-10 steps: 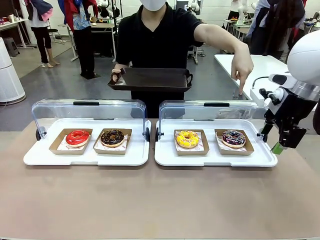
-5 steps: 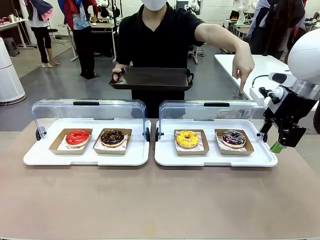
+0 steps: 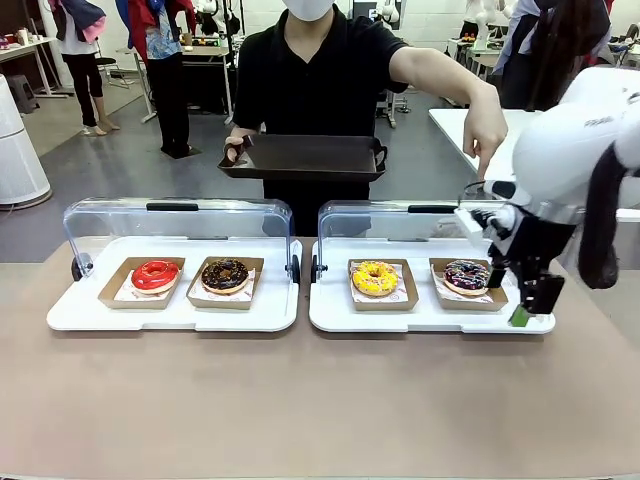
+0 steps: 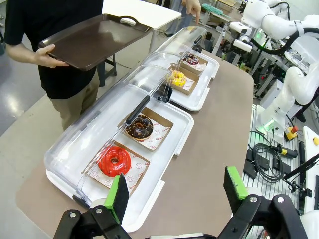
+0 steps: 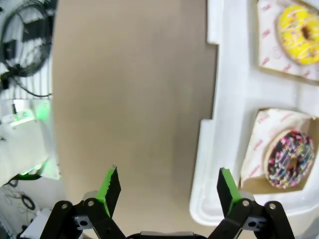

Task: Provide the desired donut to the person.
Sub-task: Pick up and lift the Paper togo box containing the Donut pointed at by the person.

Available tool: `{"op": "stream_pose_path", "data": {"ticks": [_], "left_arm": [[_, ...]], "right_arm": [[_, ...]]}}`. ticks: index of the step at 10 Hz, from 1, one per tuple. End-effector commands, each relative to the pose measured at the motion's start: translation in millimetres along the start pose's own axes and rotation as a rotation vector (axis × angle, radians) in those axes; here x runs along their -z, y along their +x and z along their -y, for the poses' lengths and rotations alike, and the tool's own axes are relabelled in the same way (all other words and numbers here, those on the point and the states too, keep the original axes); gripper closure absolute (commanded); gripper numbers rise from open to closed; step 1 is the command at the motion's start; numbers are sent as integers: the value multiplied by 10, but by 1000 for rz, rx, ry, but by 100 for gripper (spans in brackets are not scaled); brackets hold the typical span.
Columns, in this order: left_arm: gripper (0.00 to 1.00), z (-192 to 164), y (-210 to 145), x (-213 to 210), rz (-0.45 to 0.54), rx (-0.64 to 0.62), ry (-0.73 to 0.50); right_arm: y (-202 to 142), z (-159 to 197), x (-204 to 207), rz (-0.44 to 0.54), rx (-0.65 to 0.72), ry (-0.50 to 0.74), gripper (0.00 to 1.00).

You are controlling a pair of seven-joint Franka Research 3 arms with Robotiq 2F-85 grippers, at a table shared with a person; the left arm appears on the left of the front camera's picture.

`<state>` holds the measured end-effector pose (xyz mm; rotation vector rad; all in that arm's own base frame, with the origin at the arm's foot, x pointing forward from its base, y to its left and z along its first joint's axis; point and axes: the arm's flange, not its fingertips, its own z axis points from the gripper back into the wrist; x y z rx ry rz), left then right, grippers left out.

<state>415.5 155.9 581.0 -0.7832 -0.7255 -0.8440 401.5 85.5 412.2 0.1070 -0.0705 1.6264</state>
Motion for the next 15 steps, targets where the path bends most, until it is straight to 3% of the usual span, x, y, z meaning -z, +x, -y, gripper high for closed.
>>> {"op": "stream_pose_path", "data": {"ticks": [1, 5, 12, 15], "left_arm": [[0, 9, 2, -15, 4, 3, 0], [0, 9, 2, -15, 4, 3, 0], [0, 9, 2, -15, 4, 3, 0], [0, 9, 2, -15, 4, 3, 0]], "right_arm": [[80, 215, 126, -40, 22, -43, 0], [189, 526, 338, -32, 32, -96, 0], [133, 449, 292, -8, 18, -80, 0], [174, 643, 455, -19, -8, -69, 0]]}}
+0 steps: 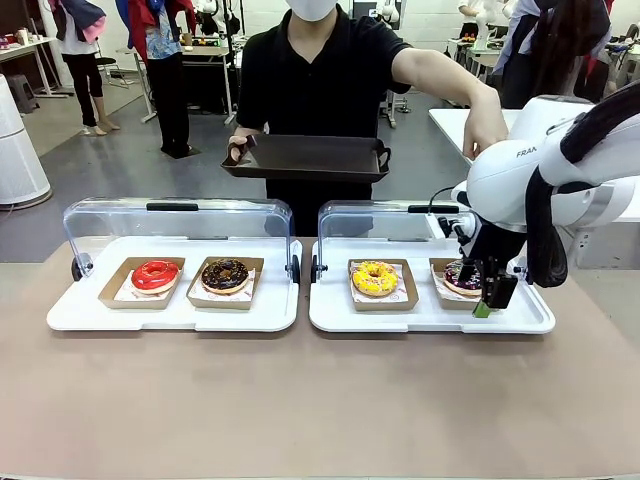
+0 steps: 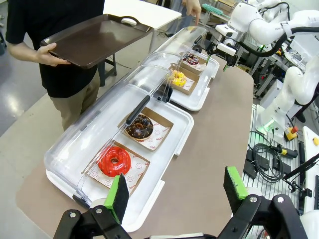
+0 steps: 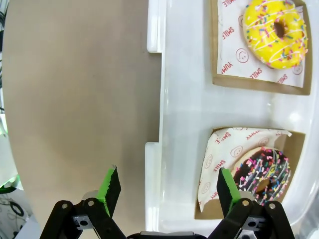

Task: Provide the desired donut to the person.
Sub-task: Pick up and lift the Paper togo box containing the Donut pointed at by the person.

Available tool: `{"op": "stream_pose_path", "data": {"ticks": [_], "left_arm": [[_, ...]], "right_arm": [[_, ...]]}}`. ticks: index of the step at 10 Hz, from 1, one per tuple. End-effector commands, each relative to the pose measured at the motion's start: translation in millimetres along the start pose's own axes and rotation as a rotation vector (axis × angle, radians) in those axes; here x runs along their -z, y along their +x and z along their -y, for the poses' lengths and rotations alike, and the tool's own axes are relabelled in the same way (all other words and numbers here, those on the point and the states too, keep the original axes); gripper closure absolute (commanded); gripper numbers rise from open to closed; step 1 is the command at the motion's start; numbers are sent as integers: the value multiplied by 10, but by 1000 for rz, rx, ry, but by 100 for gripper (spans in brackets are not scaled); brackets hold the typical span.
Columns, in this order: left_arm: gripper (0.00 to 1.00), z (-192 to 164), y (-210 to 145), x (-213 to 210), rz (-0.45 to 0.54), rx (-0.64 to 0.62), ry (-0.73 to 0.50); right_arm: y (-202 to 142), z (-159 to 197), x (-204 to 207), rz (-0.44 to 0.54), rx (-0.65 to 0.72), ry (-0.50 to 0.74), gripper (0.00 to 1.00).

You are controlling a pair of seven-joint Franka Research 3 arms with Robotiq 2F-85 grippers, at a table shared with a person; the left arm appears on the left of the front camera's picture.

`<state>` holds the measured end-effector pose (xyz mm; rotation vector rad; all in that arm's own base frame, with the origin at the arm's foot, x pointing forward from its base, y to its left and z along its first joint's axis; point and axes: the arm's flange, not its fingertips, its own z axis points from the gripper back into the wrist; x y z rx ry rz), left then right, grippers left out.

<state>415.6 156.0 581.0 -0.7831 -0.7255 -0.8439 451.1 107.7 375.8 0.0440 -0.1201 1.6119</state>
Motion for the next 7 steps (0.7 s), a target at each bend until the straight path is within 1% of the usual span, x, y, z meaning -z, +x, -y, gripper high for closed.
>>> {"op": "stream_pose_path", "data": {"ticks": [1, 5, 7], "left_arm": [[0, 10, 2, -15, 4, 3, 0], [0, 10, 2, -15, 4, 3, 0], [0, 10, 2, -15, 4, 3, 0]], "right_arm": [[36, 210, 161, -9, -16, 7, 0], [42, 400, 280, 9, -5, -8, 0], [41, 457, 362, 16, 3, 7, 0]]}}
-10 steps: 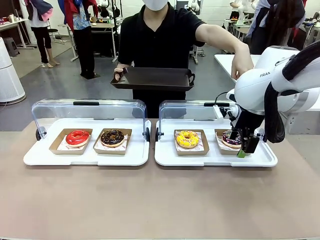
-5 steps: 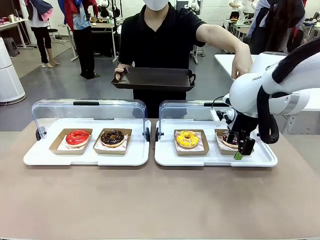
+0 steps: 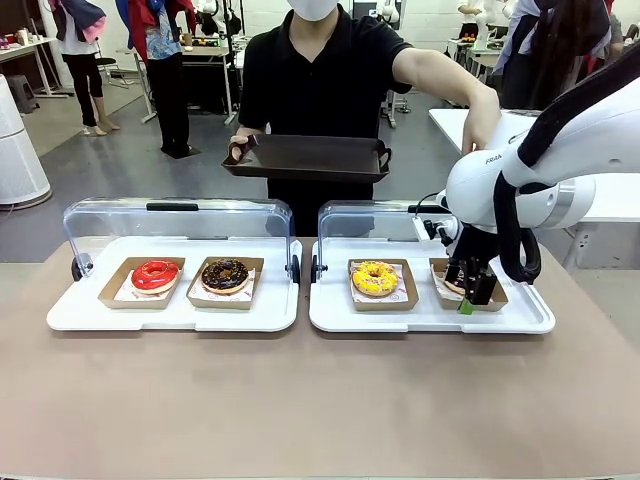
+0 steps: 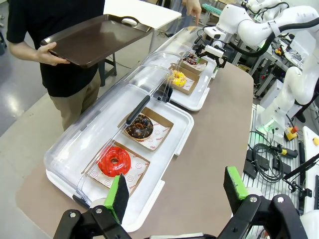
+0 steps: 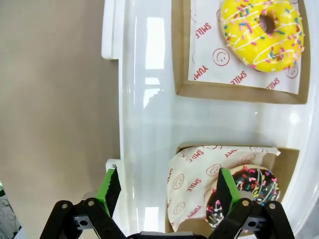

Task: Provide the desired donut to the person.
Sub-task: Pick up and lift the Paper togo box containing the Donut pointed at by the person.

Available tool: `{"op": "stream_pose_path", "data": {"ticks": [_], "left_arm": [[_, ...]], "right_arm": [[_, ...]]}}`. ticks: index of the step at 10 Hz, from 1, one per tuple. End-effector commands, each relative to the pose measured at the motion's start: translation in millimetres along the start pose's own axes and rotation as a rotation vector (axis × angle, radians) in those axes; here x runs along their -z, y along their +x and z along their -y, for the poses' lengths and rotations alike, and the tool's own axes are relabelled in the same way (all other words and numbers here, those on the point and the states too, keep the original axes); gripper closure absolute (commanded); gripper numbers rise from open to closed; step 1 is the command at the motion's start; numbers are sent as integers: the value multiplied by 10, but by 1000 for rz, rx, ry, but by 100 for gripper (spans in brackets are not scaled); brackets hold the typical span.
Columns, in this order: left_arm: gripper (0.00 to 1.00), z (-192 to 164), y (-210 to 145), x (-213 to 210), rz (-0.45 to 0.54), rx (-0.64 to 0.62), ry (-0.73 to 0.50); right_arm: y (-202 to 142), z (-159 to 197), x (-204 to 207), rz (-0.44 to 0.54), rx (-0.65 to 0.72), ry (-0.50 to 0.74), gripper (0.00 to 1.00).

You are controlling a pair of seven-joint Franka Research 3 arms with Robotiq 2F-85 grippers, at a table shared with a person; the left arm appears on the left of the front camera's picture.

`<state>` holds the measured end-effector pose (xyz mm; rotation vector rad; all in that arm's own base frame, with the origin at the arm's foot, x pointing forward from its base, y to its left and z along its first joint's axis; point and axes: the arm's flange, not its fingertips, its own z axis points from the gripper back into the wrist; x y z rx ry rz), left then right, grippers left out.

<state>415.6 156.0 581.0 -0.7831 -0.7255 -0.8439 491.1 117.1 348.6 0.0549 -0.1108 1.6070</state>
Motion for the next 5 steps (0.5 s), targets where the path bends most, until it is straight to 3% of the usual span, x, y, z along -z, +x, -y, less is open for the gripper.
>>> {"op": "stream_pose_path", "data": {"ticks": [1, 5], "left_arm": [[0, 10, 2, -15, 4, 3, 0], [0, 10, 2, -15, 4, 3, 0]], "right_arm": [[-8, 94, 103, 9, 4, 2, 0], [0, 170, 189, 36, 10, 5, 0]]}}
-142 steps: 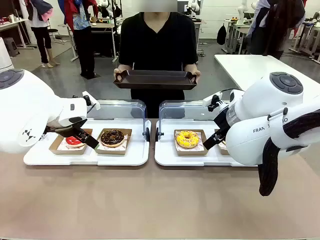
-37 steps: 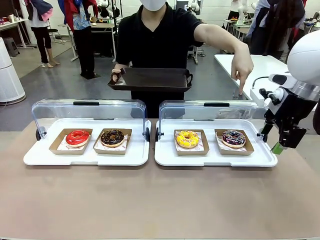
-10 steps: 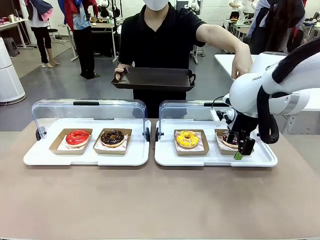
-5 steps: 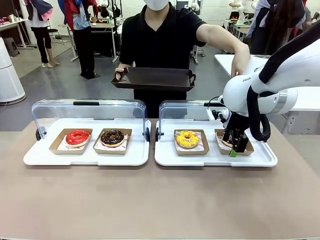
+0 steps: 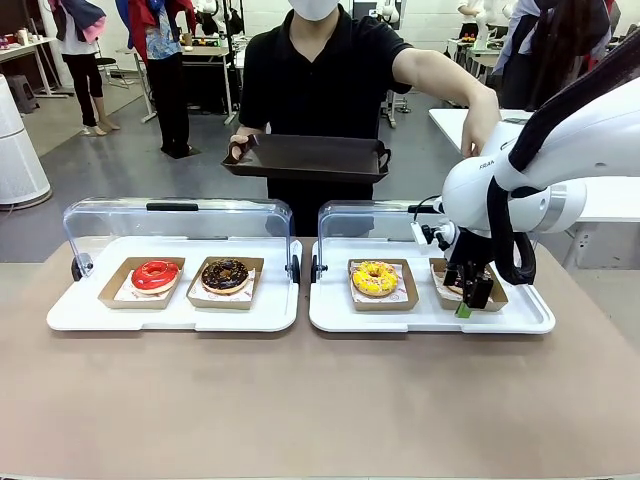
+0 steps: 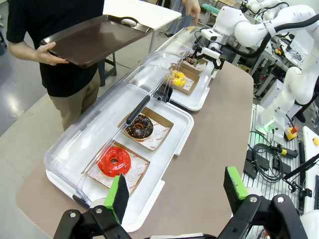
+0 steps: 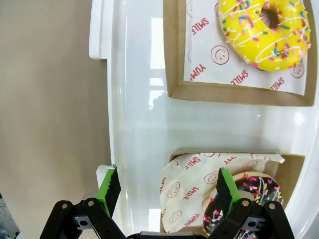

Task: Provide the desired donut to the person.
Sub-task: Pick up and lift the Paper togo box containing the Donut pointed at by the person.

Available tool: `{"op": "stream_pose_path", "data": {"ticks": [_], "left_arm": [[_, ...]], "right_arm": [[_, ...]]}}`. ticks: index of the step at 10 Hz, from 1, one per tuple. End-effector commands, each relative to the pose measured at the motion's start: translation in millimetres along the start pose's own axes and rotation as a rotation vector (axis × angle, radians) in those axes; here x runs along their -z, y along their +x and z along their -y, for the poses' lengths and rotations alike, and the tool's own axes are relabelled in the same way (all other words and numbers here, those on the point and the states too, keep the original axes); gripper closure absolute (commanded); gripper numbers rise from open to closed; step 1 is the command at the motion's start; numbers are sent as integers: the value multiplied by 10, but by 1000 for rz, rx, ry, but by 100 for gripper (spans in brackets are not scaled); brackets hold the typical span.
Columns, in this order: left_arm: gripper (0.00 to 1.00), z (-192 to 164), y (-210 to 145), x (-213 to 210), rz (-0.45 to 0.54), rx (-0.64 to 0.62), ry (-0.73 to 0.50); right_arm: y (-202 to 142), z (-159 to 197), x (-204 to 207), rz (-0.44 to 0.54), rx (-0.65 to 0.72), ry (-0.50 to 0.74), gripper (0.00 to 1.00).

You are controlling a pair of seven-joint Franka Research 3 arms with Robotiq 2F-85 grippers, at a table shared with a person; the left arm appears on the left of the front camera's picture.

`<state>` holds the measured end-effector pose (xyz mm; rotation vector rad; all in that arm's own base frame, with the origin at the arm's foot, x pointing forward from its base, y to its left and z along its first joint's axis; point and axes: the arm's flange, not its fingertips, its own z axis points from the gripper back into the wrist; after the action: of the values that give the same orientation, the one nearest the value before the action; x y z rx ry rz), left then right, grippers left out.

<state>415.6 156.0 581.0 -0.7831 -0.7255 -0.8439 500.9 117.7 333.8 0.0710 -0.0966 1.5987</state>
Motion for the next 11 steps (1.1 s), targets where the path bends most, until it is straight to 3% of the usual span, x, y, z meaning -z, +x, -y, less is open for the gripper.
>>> {"op": "stream_pose_path", "data": {"ticks": [1, 5, 6, 7, 8, 9, 11], "left_arm": [[0, 10, 2, -15, 4, 3, 0], [0, 10, 2, -15, 4, 3, 0], [0, 10, 2, -15, 4, 3, 0], [0, 10, 2, -15, 4, 3, 0], [0, 10, 2, -15, 4, 3, 0], [0, 10, 2, -15, 4, 3, 0], [0, 10, 2, -15, 4, 3, 0]], "right_arm": [[23, 92, 52, 40, 1, -13, 0], [18, 130, 131, 32, 8, 1, 0], [14, 125, 135, 30, -7, -5, 25], [19, 121, 138, 29, -11, -6, 58], [25, 123, 136, 27, -11, -10, 83], [27, 123, 141, 26, -13, -13, 100], [24, 122, 147, 26, -14, -17, 100]]}}
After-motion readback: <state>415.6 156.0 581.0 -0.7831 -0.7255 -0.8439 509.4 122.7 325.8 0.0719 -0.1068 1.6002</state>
